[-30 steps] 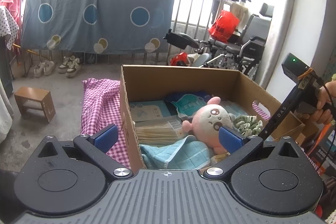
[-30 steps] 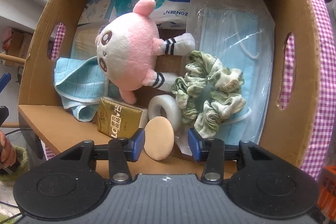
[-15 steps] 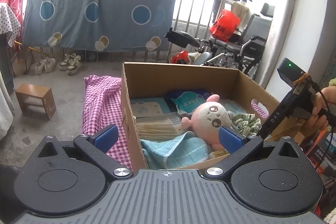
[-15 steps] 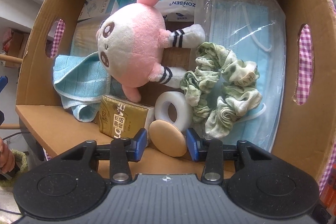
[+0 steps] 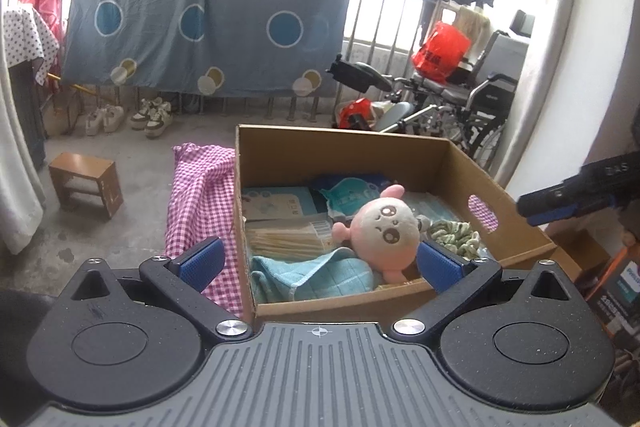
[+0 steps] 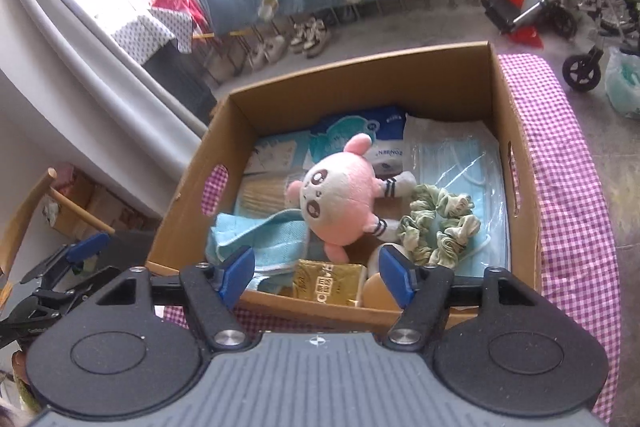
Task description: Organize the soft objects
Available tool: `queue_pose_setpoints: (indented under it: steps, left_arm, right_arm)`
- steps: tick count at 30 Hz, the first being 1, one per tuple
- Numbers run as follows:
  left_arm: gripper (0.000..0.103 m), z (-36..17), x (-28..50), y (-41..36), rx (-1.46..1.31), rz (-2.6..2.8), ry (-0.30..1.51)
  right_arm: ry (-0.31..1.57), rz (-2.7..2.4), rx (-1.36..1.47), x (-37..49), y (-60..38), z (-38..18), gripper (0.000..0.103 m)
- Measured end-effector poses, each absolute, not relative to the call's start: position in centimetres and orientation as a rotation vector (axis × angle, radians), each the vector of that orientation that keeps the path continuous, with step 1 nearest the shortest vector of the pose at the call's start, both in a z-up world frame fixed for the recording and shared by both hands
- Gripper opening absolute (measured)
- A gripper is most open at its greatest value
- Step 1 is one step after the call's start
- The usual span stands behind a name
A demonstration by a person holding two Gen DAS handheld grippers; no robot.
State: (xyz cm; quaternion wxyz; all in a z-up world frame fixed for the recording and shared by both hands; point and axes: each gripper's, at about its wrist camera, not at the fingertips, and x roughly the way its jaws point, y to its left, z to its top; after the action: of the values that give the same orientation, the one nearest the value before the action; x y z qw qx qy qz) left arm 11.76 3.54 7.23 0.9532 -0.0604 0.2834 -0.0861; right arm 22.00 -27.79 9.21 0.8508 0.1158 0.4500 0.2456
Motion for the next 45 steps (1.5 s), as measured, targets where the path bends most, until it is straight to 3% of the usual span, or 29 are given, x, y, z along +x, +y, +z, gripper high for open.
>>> queue_pose_setpoints:
  steps: [2, 3, 11, 16, 23, 45]
  left_arm:
    - [0.103, 7.7, 11.7, 2.7, -0.091, -0.127, 0.581]
    - [0.103, 7.9, 11.8, 2.2, -0.070, -0.108, 0.581]
    - [0.103, 8.3, 12.6, -0.9, -0.018, -0.017, 0.606]
    - [0.103, 7.3, 14.0, -3.4, 0.110, -0.058, 0.676]
    - [0.103, 6.7, 14.9, -3.6, -0.023, -0.038, 0.749]
    - [0.103, 6.1, 15.1, -3.5, -0.083, 0.049, 0.815]
  right_arm:
    - [0.883, 0.492, 0.289, 20.2, -28.4, 9.8, 0.102]
    - [0.839, 0.478, 0.309, 19.4, -28.5, 10.0, 0.103]
    - [0.700, 0.289, 0.382, 15.9, -29.2, 9.6, 0.103]
    - [0.672, 0.163, 0.256, 15.3, -28.0, 9.2, 0.103]
    - [0.593, 0.076, 0.001, 14.7, -24.3, 9.5, 0.103]
    - [0.711, 0.104, -0.052, 16.2, -21.6, 8.0, 0.103]
